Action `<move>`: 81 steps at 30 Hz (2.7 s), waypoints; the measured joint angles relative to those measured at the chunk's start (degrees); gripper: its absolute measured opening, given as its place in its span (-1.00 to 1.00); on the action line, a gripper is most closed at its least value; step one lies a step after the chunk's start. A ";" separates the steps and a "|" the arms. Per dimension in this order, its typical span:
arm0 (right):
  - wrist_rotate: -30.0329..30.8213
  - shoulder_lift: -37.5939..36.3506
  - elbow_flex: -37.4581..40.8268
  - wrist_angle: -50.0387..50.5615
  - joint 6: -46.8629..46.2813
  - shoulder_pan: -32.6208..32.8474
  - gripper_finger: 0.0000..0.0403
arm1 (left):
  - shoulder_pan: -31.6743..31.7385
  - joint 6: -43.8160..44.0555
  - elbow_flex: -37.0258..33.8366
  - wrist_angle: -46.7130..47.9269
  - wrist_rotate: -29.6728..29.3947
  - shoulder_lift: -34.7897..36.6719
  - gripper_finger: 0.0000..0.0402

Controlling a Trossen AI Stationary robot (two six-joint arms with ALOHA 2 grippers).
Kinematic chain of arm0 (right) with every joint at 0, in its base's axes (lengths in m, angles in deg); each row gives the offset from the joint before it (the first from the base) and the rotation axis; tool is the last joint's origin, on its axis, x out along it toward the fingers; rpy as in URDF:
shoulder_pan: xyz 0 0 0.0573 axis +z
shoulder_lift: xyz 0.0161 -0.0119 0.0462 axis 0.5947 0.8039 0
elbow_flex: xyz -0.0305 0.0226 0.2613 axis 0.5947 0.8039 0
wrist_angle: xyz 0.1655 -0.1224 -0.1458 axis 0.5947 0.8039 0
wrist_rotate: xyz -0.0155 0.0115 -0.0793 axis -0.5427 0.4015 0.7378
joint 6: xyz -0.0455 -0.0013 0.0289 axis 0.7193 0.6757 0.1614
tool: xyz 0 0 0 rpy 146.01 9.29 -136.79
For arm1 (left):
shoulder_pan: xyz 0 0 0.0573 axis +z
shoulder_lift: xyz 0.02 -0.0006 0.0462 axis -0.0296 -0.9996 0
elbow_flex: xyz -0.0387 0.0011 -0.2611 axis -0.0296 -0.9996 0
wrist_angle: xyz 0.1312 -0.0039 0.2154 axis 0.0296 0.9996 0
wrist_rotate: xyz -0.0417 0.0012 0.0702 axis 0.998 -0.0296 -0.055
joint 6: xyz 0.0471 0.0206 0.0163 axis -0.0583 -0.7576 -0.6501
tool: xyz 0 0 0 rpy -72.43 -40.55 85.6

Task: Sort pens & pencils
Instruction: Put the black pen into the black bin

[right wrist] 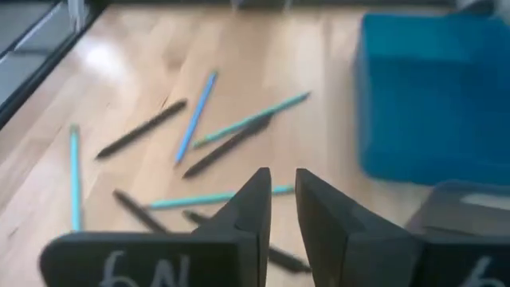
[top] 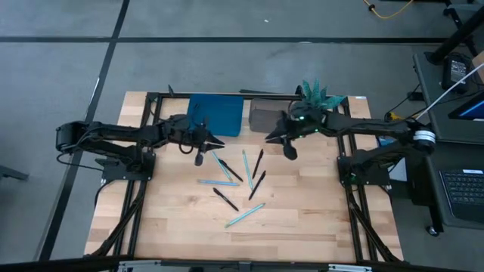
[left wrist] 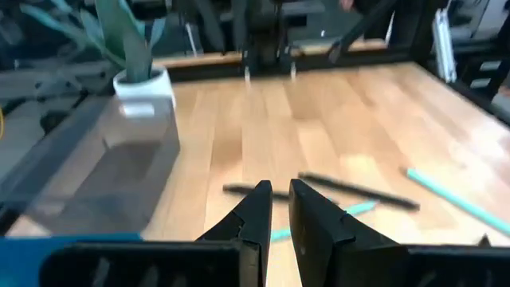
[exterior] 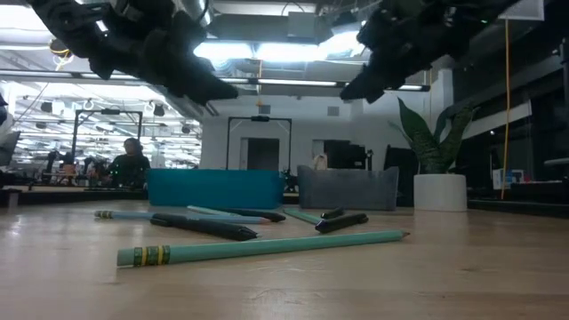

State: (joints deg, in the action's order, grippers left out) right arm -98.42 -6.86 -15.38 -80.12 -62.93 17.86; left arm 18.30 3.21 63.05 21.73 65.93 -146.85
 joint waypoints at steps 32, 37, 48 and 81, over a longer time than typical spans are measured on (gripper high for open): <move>26.38 15.56 -16.43 25.28 4.40 15.18 -0.48 | -0.79 -0.88 0.00 12.11 -2.45 0.02 -0.79; 25.91 15.56 -16.43 25.29 8.54 15.19 -0.35 | -0.79 -0.91 0.00 12.11 -2.45 0.02 -0.79; 25.22 24.74 -16.51 23.32 21.23 15.19 -0.38 | -0.76 -0.88 0.00 12.09 -2.43 0.02 -0.79; 32.56 36.35 -23.90 26.12 40.20 20.00 -0.38 | -0.76 -0.88 0.00 13.42 -2.36 0.04 -0.79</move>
State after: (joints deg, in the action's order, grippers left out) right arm -65.86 29.49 -39.29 -53.99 -22.74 37.86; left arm 17.53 2.32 63.05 35.15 63.57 -146.81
